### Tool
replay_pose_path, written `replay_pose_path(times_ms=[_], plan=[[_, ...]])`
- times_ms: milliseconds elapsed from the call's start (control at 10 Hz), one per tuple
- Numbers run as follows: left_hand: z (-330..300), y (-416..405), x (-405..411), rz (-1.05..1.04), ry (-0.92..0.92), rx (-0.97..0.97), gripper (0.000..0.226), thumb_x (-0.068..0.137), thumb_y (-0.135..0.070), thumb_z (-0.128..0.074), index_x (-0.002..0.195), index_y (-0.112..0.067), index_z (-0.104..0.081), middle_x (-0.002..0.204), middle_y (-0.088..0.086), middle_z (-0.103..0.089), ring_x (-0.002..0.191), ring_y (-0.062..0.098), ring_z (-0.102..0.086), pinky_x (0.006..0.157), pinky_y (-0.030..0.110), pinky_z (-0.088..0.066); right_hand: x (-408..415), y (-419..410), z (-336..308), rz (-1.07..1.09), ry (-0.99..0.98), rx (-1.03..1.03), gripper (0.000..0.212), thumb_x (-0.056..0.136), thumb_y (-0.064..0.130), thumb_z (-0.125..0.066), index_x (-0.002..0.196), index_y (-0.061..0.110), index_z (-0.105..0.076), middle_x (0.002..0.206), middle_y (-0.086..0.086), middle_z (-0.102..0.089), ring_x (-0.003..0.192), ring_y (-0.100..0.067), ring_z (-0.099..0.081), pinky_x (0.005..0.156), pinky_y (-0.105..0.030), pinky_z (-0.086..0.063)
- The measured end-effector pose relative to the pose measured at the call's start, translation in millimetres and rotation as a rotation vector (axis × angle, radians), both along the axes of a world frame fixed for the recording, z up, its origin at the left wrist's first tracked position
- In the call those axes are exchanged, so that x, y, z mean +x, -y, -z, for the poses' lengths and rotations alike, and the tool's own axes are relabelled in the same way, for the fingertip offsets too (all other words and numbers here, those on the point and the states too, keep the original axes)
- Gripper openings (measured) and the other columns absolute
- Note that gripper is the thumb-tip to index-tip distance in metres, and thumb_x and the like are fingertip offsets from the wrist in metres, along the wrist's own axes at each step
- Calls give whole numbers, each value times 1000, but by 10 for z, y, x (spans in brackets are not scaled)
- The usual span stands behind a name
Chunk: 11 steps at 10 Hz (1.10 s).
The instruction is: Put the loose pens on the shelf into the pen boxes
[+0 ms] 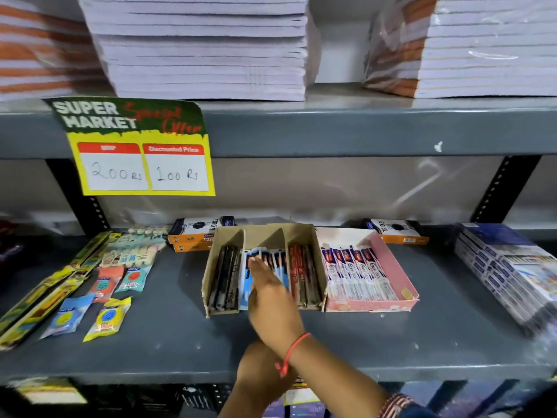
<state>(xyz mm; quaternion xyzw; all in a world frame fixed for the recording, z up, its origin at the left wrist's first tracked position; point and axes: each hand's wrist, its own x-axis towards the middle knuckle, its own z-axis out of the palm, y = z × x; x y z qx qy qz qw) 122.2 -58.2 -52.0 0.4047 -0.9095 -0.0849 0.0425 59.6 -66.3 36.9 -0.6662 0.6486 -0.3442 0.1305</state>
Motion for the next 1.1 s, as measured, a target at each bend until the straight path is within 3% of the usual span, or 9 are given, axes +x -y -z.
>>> replay_pose_path(times_ms=[100, 200, 400, 600, 700, 900, 1000, 1100], plan=[[-238, -10, 311, -157, -96, 32, 17, 80, -23, -57, 87, -12, -68, 90, 13, -71, 83, 26, -64, 69, 27, -45, 136, 174, 139, 20, -156, 243, 62, 88, 1, -38, 148, 5, -21, 156, -15, -22, 144, -29, -21, 118, -36, -20], [-125, 54, 562, -89, -214, -204, 20, 70, -29, -55, 67, -14, -69, 69, 7, -72, 64, 21, -67, 60, 26, -50, 140, 311, 269, 39, -307, 416, 60, 93, 9, -36, 149, 5, -15, 158, -18, -9, 147, -34, -7, 119, -44, -12], [-85, 85, 594, -57, -240, -211, 30, 78, -33, -53, 94, -16, -72, 97, 4, -74, 89, 16, -69, 72, 25, -54, -12, 481, 420, 96, -333, 576, 59, 99, 18, -28, 150, 1, -5, 160, -14, 1, 148, -31, 4, 120, -44, -9], [-70, 78, 605, -31, -219, -247, 31, 77, -34, -55, 96, -16, -72, 100, 1, -73, 92, 13, -67, 75, 24, -53, -37, 465, 452, 123, -294, 539, 59, 98, 17, -29, 150, 3, -5, 160, -14, -2, 148, -30, 0, 119, -42, -14], [-58, 73, 606, -39, -222, -229, 30, 71, -31, -71, 97, -15, -72, 101, 2, -73, 92, 13, -68, 74, 24, -53, -33, 449, 439, 133, -298, 600, 58, 99, 18, -27, 150, 4, -4, 161, -14, 0, 148, -30, 1, 120, -43, -13], [-69, 11, 685, -164, -223, -222, 43, 72, -34, -68, 105, -5, -67, 106, 11, -70, 96, 23, -67, 74, 35, -55, -2, 332, 327, 139, -283, 467, 56, 100, 15, -28, 149, 0, -8, 160, -16, -7, 148, -28, -8, 119, -38, -22], [-33, -7, 775, -262, -171, -152, 55, 92, -40, -43, 133, -3, -41, 140, 16, -43, 130, 24, -40, 108, 31, -28, 36, 185, 305, 128, -269, 375, 53, 100, 15, -28, 148, 0, -14, 158, -16, -15, 147, -28, -15, 119, -36, -22], [-16, -45, 848, -284, -107, -115, 63, 95, -51, -21, 144, -11, -12, 155, 8, -12, 141, 18, -8, 112, 26, 1, 26, 9, 281, 74, -297, 321, 53, 99, 12, -28, 149, 1, -14, 159, -15, -14, 147, -27, -13, 119, -36, -20]])
